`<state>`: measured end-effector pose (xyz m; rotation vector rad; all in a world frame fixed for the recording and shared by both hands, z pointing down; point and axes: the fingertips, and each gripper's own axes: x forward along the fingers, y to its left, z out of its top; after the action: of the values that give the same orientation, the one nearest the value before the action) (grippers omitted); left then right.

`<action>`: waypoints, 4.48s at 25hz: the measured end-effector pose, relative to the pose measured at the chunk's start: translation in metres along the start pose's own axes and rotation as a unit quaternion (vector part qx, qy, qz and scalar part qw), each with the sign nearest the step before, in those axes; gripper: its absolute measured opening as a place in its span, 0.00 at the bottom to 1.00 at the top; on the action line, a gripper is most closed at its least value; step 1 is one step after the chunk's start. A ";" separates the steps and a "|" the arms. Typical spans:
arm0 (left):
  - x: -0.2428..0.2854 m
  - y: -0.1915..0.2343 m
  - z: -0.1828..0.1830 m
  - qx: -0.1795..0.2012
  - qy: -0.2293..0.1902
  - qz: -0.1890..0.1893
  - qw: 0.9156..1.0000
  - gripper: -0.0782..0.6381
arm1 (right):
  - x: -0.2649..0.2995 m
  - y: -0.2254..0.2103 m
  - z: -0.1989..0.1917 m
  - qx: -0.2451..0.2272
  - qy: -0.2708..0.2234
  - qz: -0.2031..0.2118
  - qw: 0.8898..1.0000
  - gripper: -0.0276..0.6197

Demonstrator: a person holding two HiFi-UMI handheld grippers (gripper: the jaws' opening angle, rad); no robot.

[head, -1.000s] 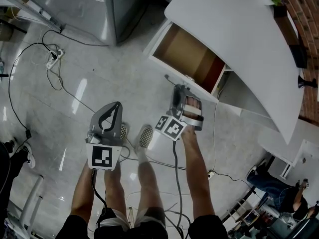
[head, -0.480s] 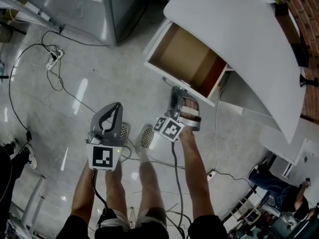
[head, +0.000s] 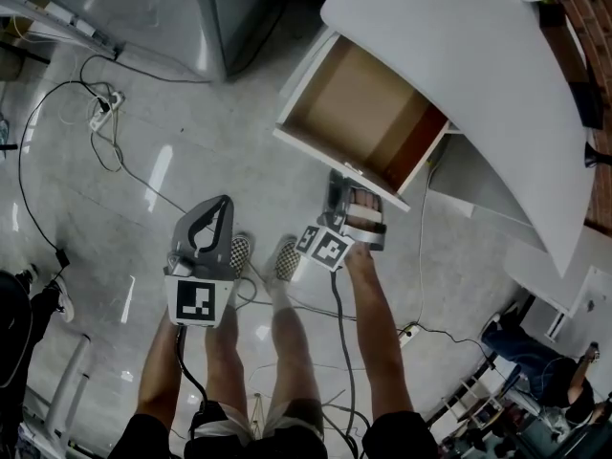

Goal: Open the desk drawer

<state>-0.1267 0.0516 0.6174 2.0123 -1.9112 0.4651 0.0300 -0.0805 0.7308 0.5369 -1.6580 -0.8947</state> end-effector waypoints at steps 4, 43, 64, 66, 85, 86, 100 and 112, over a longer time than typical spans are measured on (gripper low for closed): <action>0.002 0.000 -0.005 0.000 0.000 -0.002 1.000 0.12 | 0.002 0.003 0.002 0.000 -0.001 -0.007 1.000 0.07; 0.017 -0.004 -0.044 0.016 0.014 -0.018 1.000 0.12 | 0.016 0.024 -0.001 0.000 0.000 -0.064 0.998 0.07; 0.018 -0.009 -0.042 0.021 0.019 -0.029 0.999 0.12 | 0.016 0.034 0.007 0.072 -0.011 -0.051 0.996 0.35; 0.017 -0.009 -0.042 0.023 0.021 -0.030 0.999 0.12 | 0.015 0.034 0.006 0.077 -0.011 -0.049 0.996 0.37; -0.007 -0.032 0.058 0.045 -0.018 -0.046 0.998 0.12 | -0.088 -0.016 -0.014 0.163 0.009 -0.041 0.986 0.39; -0.008 -0.033 0.067 0.046 -0.026 -0.046 0.998 0.12 | -0.096 -0.024 -0.015 0.173 0.010 -0.045 0.984 0.39; -0.062 -0.065 0.242 0.079 -0.101 -0.077 0.989 0.12 | -0.240 -0.206 -0.051 0.445 -0.018 -0.097 0.890 0.39; -0.143 -0.087 0.388 0.097 -0.173 -0.099 0.975 0.12 | -0.400 -0.331 -0.049 0.588 -0.133 -0.145 0.784 0.28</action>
<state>-0.0420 0.0091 0.2055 2.5230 -1.8830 0.2701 0.1527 0.0012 0.2302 1.5981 -2.3364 0.0141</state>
